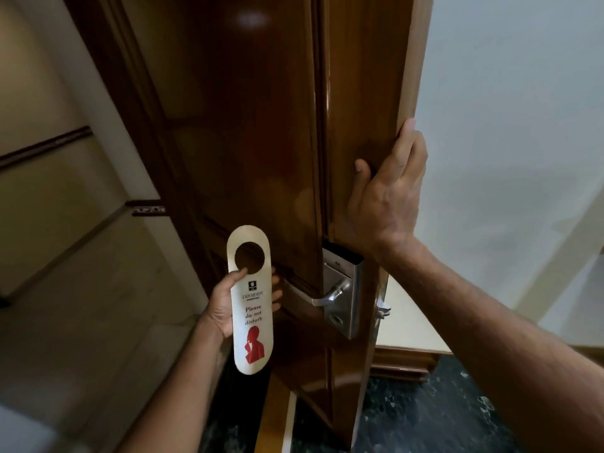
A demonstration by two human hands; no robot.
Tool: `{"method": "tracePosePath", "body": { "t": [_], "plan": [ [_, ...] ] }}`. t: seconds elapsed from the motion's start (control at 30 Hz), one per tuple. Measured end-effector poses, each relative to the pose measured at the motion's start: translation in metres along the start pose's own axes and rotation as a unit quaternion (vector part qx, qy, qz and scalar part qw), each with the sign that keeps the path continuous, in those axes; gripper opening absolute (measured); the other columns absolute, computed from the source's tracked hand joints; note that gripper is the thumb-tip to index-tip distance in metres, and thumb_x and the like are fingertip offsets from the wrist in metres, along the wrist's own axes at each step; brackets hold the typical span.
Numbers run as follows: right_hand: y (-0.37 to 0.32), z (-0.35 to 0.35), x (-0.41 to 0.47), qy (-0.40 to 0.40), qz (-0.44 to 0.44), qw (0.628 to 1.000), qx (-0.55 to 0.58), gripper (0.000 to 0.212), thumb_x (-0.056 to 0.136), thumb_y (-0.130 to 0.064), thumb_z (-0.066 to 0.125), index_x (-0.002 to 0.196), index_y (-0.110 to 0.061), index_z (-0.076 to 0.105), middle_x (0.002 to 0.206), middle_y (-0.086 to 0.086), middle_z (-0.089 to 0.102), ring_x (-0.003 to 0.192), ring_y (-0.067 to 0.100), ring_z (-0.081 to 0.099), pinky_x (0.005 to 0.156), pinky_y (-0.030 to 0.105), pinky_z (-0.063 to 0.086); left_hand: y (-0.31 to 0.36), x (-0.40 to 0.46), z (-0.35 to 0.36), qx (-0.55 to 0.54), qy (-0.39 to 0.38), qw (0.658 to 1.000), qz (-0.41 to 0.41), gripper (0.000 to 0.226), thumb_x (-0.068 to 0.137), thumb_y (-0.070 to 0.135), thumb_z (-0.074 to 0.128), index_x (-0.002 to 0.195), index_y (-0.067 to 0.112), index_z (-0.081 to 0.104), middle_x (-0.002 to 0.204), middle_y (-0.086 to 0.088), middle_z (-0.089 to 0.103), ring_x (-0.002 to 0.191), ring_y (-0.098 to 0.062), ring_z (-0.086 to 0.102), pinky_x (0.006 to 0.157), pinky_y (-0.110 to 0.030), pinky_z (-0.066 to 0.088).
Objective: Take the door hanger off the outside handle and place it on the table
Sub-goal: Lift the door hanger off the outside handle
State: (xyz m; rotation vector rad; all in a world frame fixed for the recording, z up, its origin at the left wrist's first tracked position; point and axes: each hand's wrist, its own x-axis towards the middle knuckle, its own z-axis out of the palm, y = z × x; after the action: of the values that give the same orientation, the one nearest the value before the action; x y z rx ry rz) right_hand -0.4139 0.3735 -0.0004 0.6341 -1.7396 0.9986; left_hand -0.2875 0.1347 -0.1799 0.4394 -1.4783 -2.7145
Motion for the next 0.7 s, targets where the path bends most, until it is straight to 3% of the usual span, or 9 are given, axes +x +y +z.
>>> {"method": "tracePosePath", "body": {
  "t": [0.07, 0.13, 0.27, 0.4, 0.53, 0.6, 0.7],
  "plan": [
    [-0.009, -0.001, -0.004, -0.002, 0.004, 1.000, 0.006, 0.065, 0.098, -0.015, 0.057, 0.140, 0.003, 0.011, 0.134, 0.039, 0.040, 0.115, 0.045, 0.047, 0.095, 0.049, 0.046, 0.007, -0.023, -0.003, 0.013, 0.004, 1.000, 0.008, 0.078, 0.068, 0.045, 0.078, 0.131, 0.002, 0.061, 0.122, -0.025, 0.068, 0.110, -0.043, 0.065, 0.098, -0.055, 0.049],
    [-0.016, -0.003, -0.009, -0.002, 0.002, 1.000, 0.012, 0.064, 0.098, -0.015, 0.055, 0.140, 0.005, 0.012, 0.134, 0.039, 0.039, 0.114, 0.045, 0.045, 0.095, 0.049, 0.043, 0.012, -0.046, -0.003, 0.005, 0.010, 1.000, 0.022, 0.081, 0.071, 0.047, 0.077, 0.134, 0.000, 0.057, 0.120, -0.028, 0.067, 0.106, -0.044, 0.065, 0.096, -0.054, 0.050],
    [-0.035, -0.008, -0.022, -0.006, -0.001, 1.000, 0.031, 0.058, 0.100, -0.014, 0.049, 0.140, 0.009, 0.014, 0.136, 0.041, 0.036, 0.115, 0.046, 0.042, 0.096, 0.048, 0.041, 0.021, -0.090, 0.009, -0.062, -0.020, 0.995, 0.075, 0.076, 0.087, 0.064, 0.053, 0.134, 0.004, 0.052, 0.113, -0.022, 0.064, 0.097, -0.038, 0.063, 0.093, -0.050, 0.047],
    [-0.062, -0.014, -0.036, -0.010, -0.007, 0.998, 0.065, 0.055, 0.100, -0.012, 0.048, 0.140, 0.012, 0.019, 0.135, 0.042, 0.036, 0.114, 0.043, 0.037, 0.094, 0.046, 0.037, 0.032, -0.127, 0.023, -0.110, -0.057, 0.984, 0.128, 0.093, 0.084, 0.084, 0.031, 0.133, 0.008, 0.051, 0.115, -0.020, 0.065, 0.101, -0.035, 0.062, 0.096, -0.048, 0.045],
    [-0.087, -0.026, -0.055, -0.033, -0.031, 0.989, 0.143, 0.054, 0.097, -0.003, 0.051, 0.139, 0.013, 0.021, 0.132, 0.045, 0.037, 0.111, 0.043, 0.039, 0.093, 0.043, 0.036, 0.042, -0.163, 0.025, -0.110, -0.041, 0.978, 0.173, 0.101, 0.074, 0.090, 0.044, 0.132, 0.008, 0.054, 0.115, -0.021, 0.066, 0.102, -0.037, 0.063, 0.099, -0.050, 0.044],
    [-0.096, -0.034, -0.065, -0.062, -0.046, 0.974, 0.212, 0.055, 0.094, -0.003, 0.051, 0.138, 0.015, 0.023, 0.131, 0.044, 0.037, 0.114, 0.044, 0.039, 0.101, 0.033, 0.032, 0.045, -0.179, 0.027, -0.102, -0.032, 0.977, 0.183, 0.098, 0.075, 0.088, 0.047, 0.135, 0.010, 0.050, 0.117, -0.020, 0.065, 0.103, -0.036, 0.062, 0.099, -0.049, 0.041],
    [-0.098, -0.044, -0.080, -0.131, -0.080, 0.933, 0.324, 0.053, 0.096, -0.010, 0.046, 0.140, 0.013, 0.025, 0.134, 0.030, 0.040, 0.120, 0.031, 0.041, 0.109, 0.023, 0.024, 0.045, -0.201, 0.033, -0.093, -0.020, 0.977, 0.190, 0.092, 0.078, 0.086, 0.044, 0.134, 0.013, 0.043, 0.116, -0.017, 0.060, 0.100, -0.033, 0.060, 0.097, -0.043, 0.039]
  ]
}}
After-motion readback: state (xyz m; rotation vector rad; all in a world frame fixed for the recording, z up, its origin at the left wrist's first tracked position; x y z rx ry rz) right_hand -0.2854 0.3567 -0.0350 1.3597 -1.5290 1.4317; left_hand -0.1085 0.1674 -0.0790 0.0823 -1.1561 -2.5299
